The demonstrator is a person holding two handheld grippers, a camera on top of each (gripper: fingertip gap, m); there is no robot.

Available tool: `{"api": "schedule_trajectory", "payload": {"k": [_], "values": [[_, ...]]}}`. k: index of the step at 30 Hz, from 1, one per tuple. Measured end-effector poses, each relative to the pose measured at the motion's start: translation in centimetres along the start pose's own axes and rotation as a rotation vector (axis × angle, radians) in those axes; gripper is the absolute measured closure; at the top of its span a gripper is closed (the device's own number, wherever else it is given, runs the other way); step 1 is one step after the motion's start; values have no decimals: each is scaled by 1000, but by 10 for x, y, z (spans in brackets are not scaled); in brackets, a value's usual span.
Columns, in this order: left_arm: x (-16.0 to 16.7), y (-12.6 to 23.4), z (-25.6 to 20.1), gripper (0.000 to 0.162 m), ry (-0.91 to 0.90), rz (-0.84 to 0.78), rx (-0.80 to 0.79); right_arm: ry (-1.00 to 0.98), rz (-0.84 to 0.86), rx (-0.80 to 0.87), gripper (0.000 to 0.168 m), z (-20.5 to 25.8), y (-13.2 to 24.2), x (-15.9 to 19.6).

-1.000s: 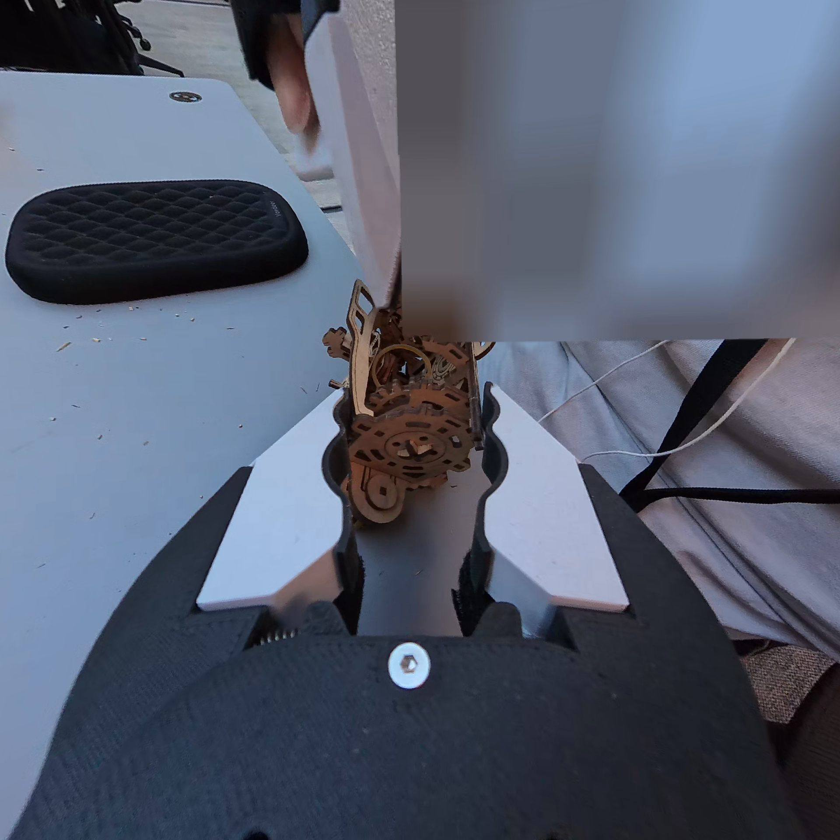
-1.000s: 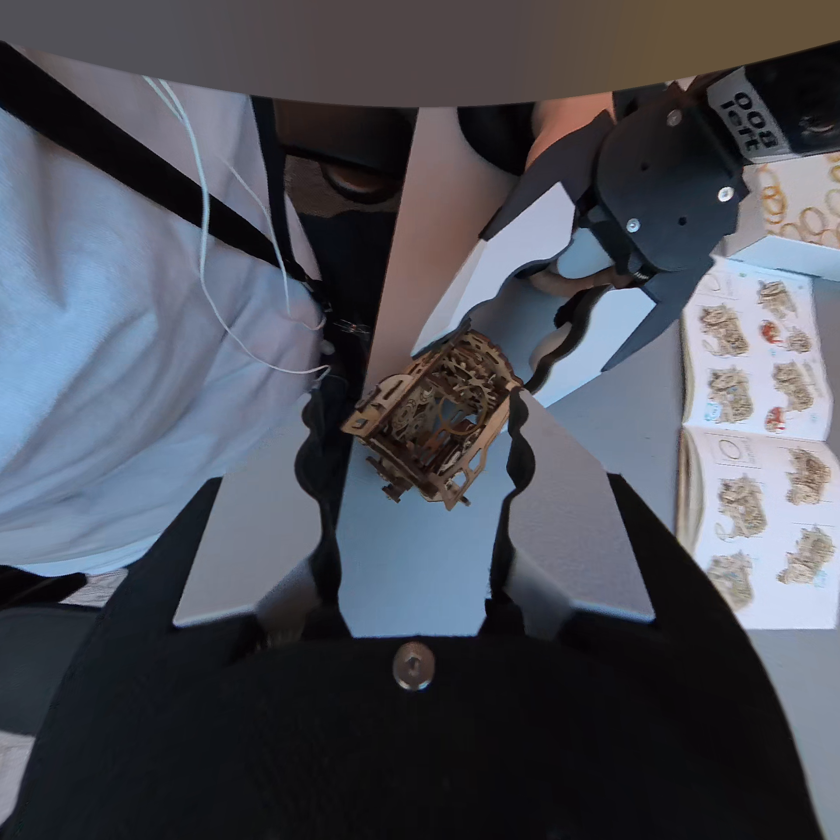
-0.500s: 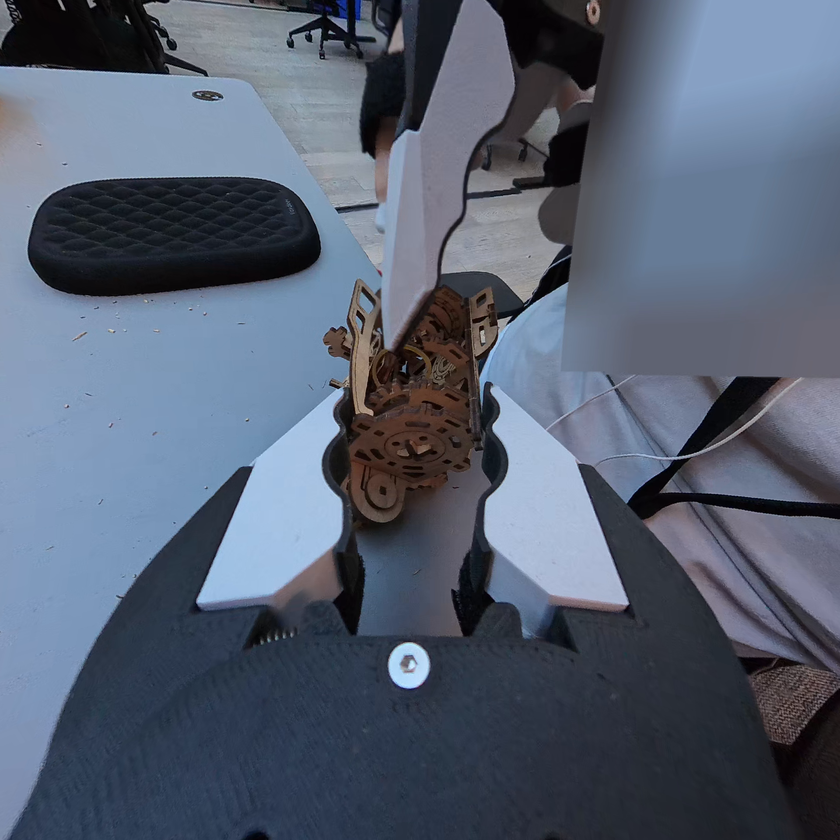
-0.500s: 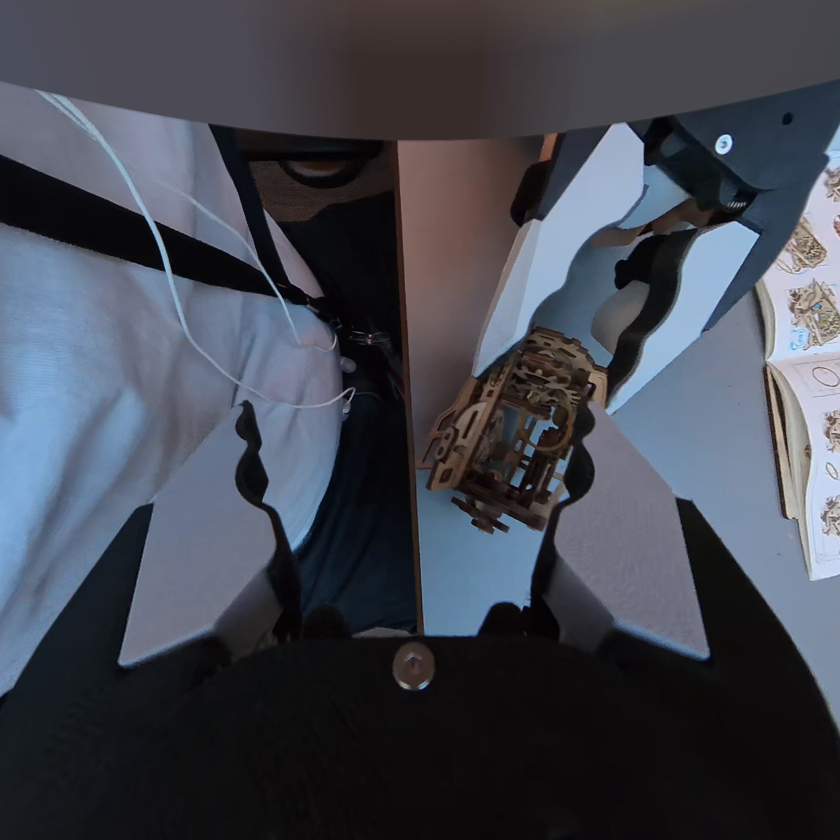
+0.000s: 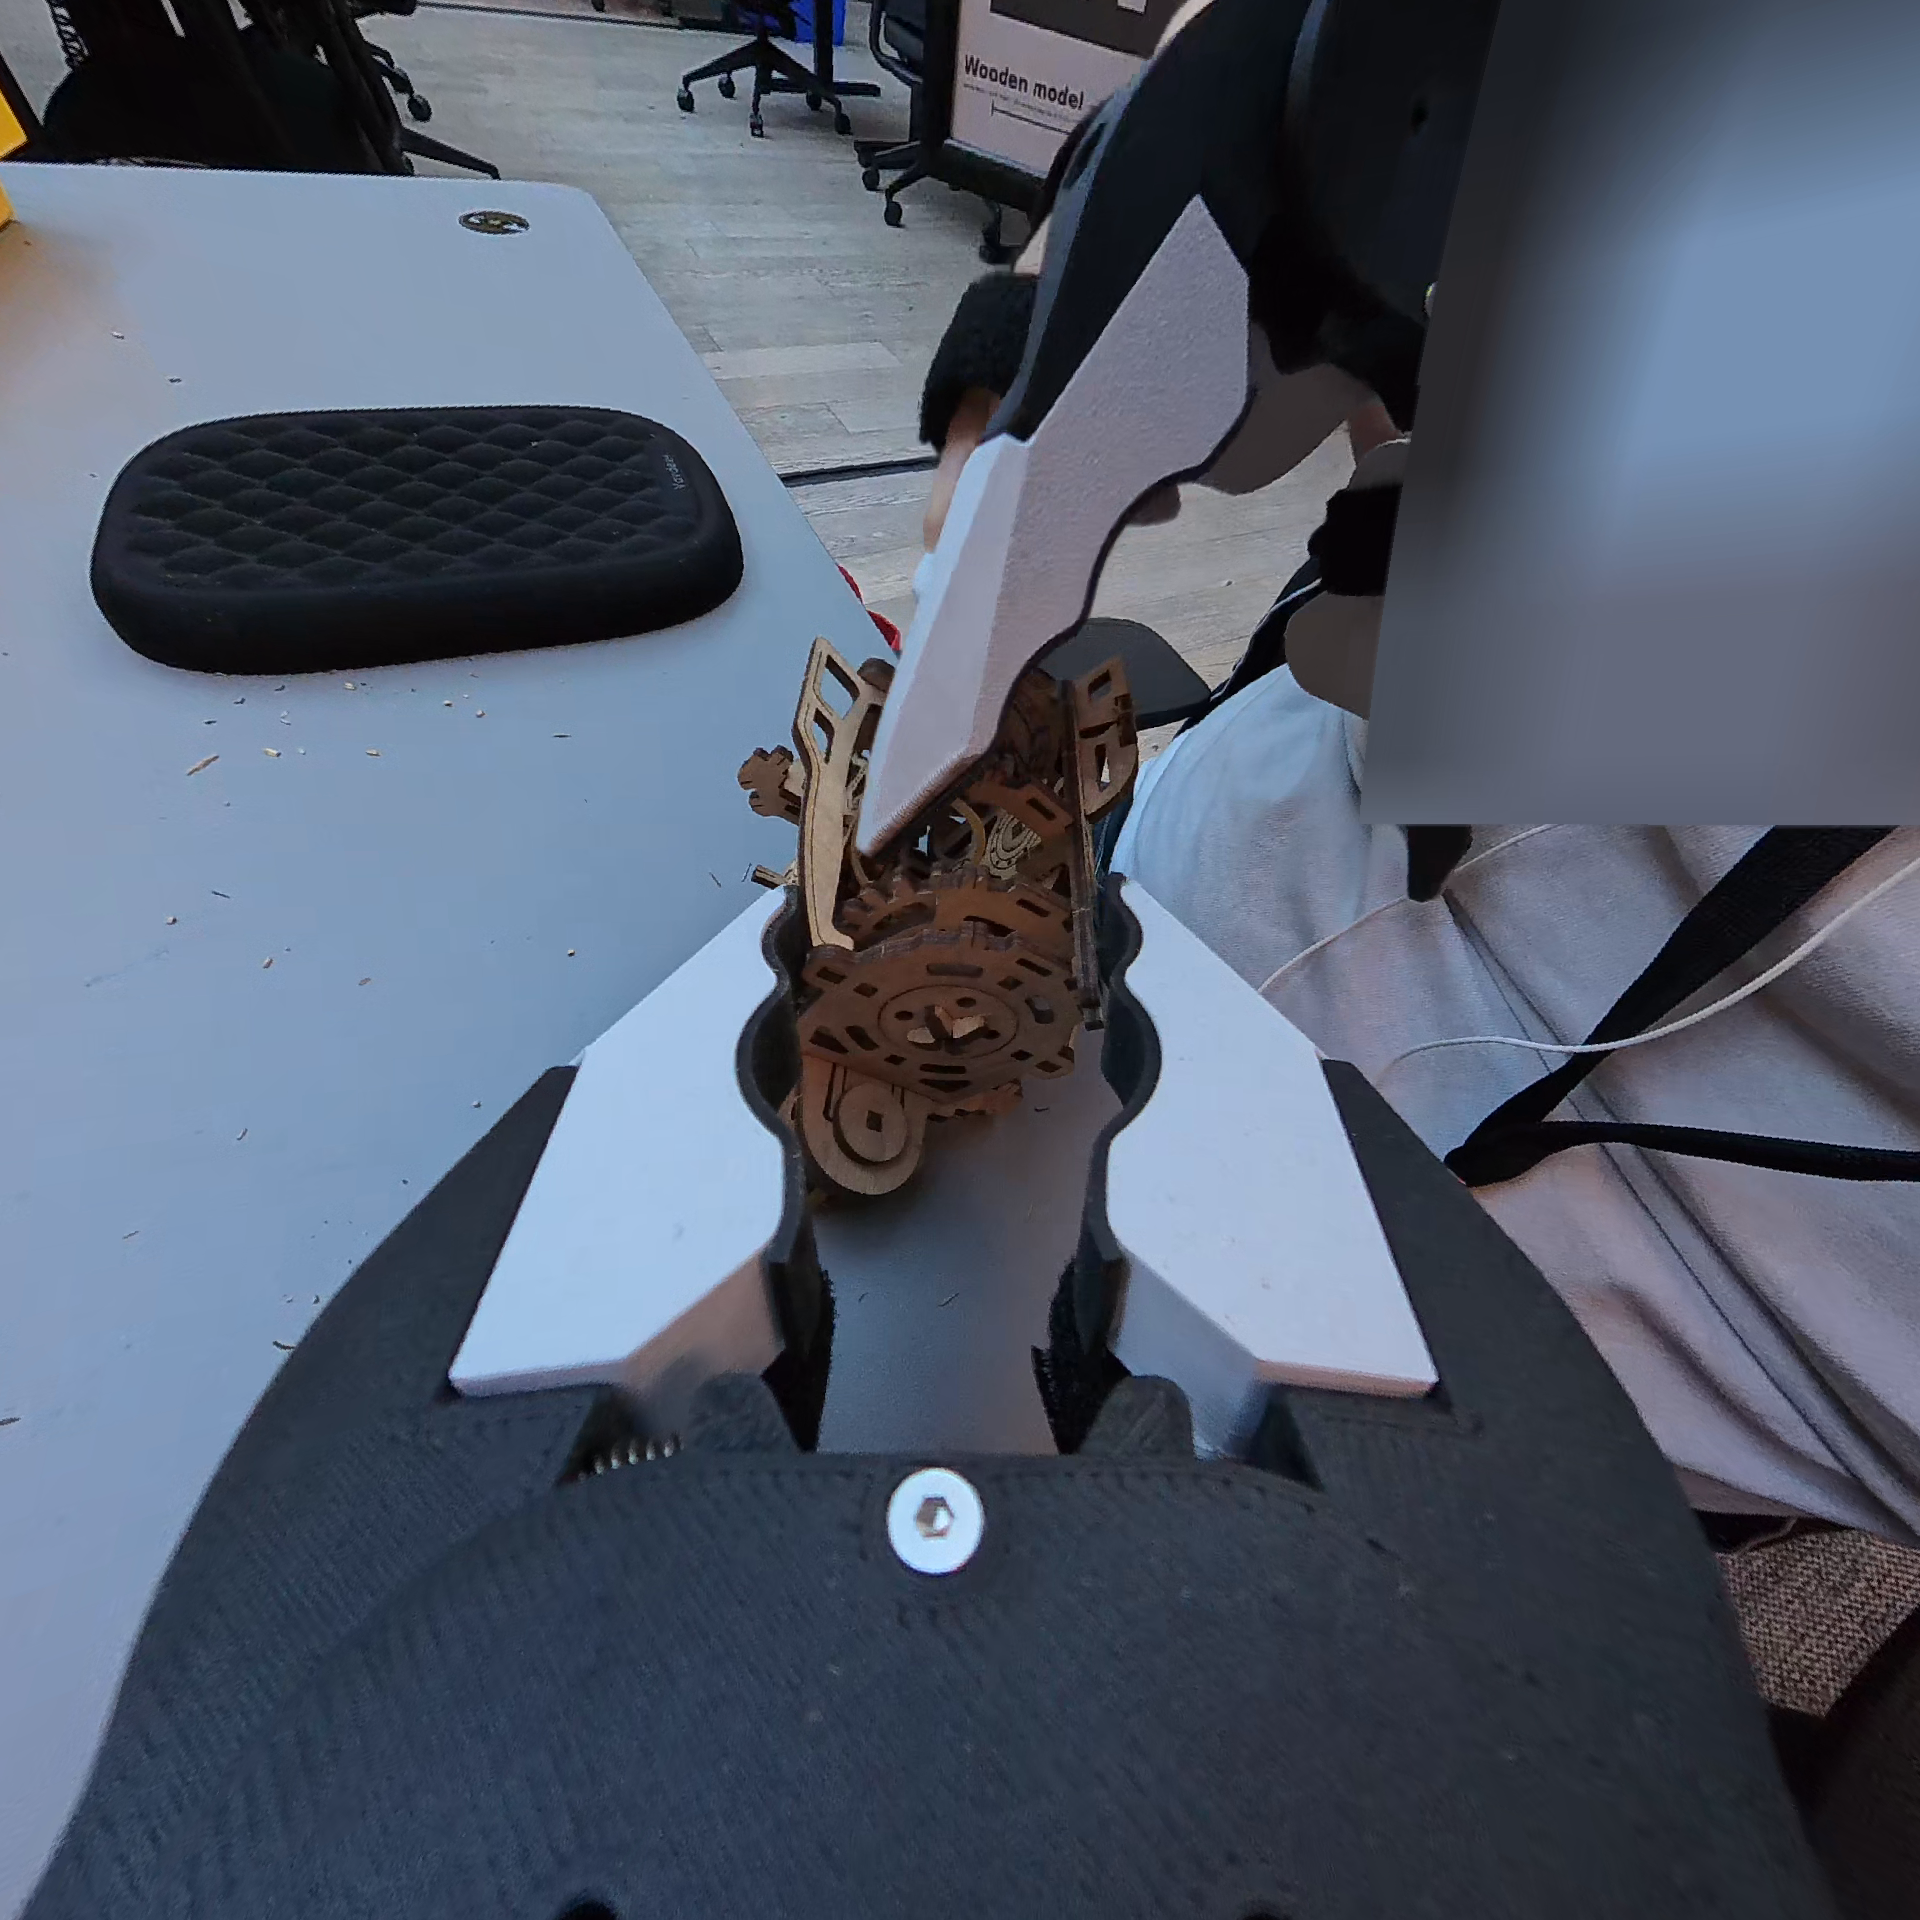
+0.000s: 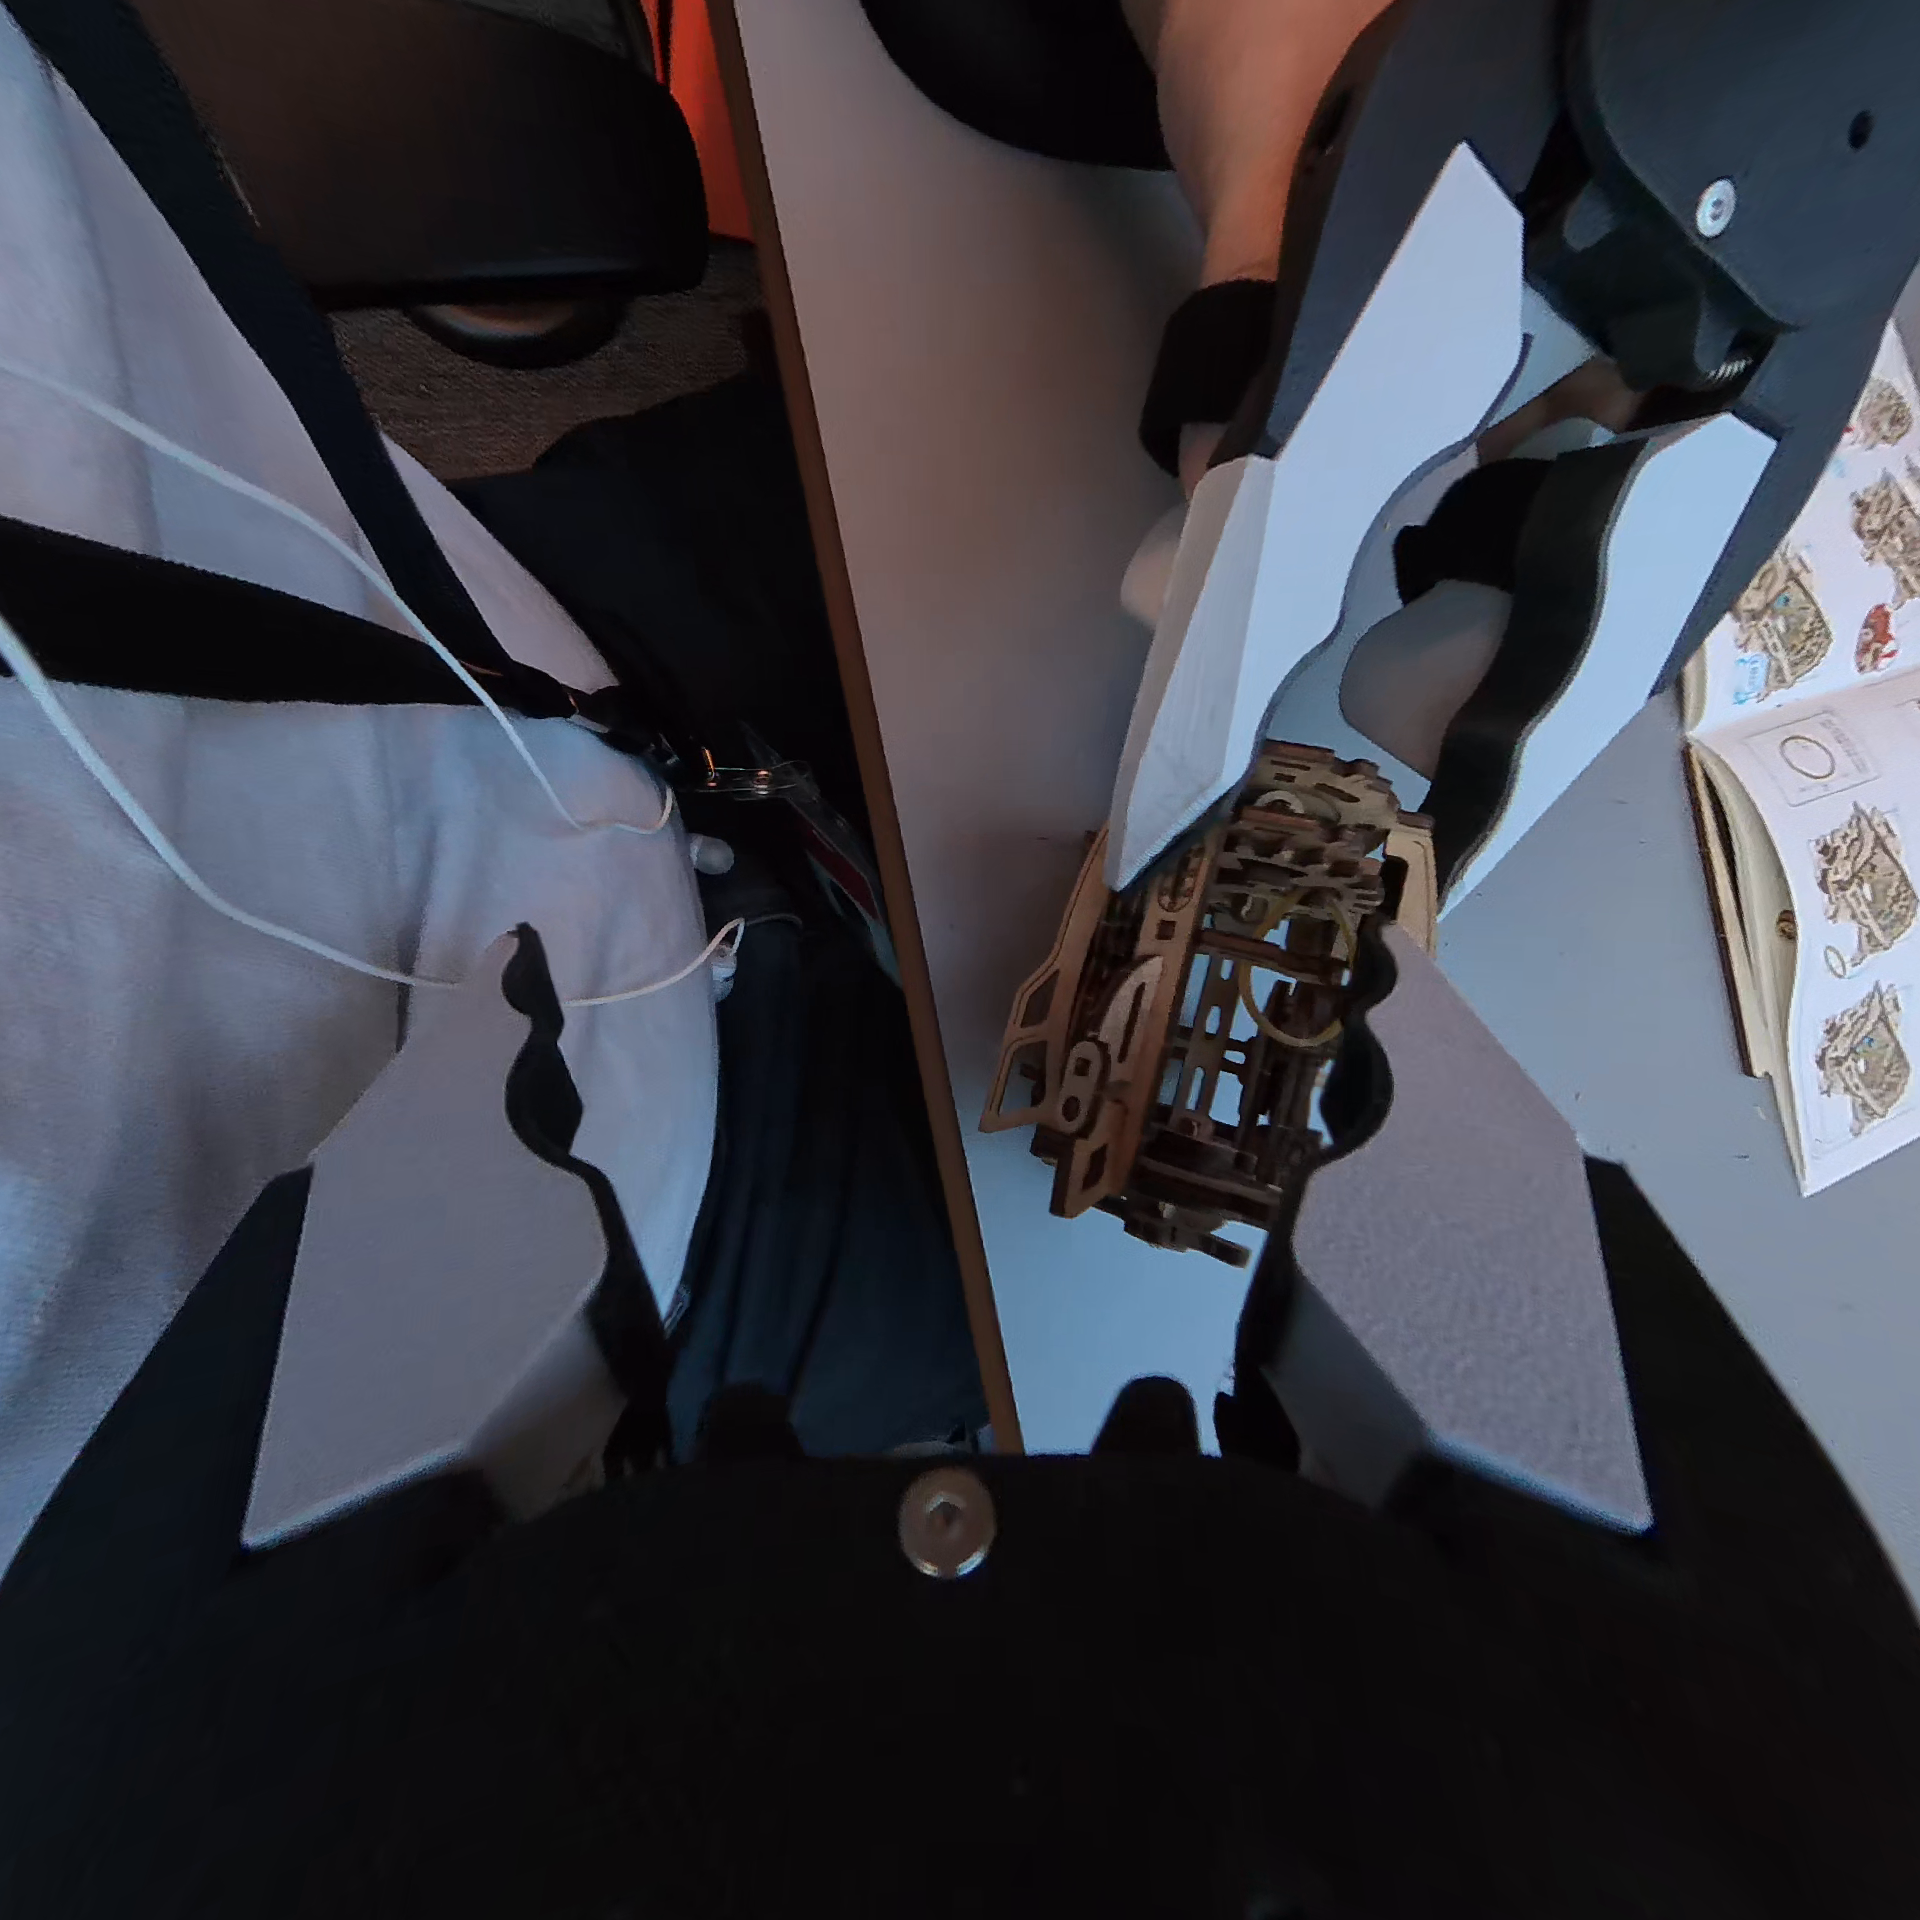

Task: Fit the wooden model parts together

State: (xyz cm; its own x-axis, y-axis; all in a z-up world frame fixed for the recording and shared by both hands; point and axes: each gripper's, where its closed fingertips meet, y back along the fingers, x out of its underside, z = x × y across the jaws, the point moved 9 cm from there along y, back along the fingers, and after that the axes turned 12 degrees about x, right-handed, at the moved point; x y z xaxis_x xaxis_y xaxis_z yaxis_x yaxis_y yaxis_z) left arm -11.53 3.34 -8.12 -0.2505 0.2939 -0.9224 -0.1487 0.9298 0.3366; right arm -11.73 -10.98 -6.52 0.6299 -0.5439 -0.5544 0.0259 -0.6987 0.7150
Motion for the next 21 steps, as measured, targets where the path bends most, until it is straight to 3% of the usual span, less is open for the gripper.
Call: {"api": "schedule_trajectory", "payload": {"k": [21], "values": [[0,-1,-1,108,-15,5,1,-135,48,-84,30,-5,-4,-5]]}}
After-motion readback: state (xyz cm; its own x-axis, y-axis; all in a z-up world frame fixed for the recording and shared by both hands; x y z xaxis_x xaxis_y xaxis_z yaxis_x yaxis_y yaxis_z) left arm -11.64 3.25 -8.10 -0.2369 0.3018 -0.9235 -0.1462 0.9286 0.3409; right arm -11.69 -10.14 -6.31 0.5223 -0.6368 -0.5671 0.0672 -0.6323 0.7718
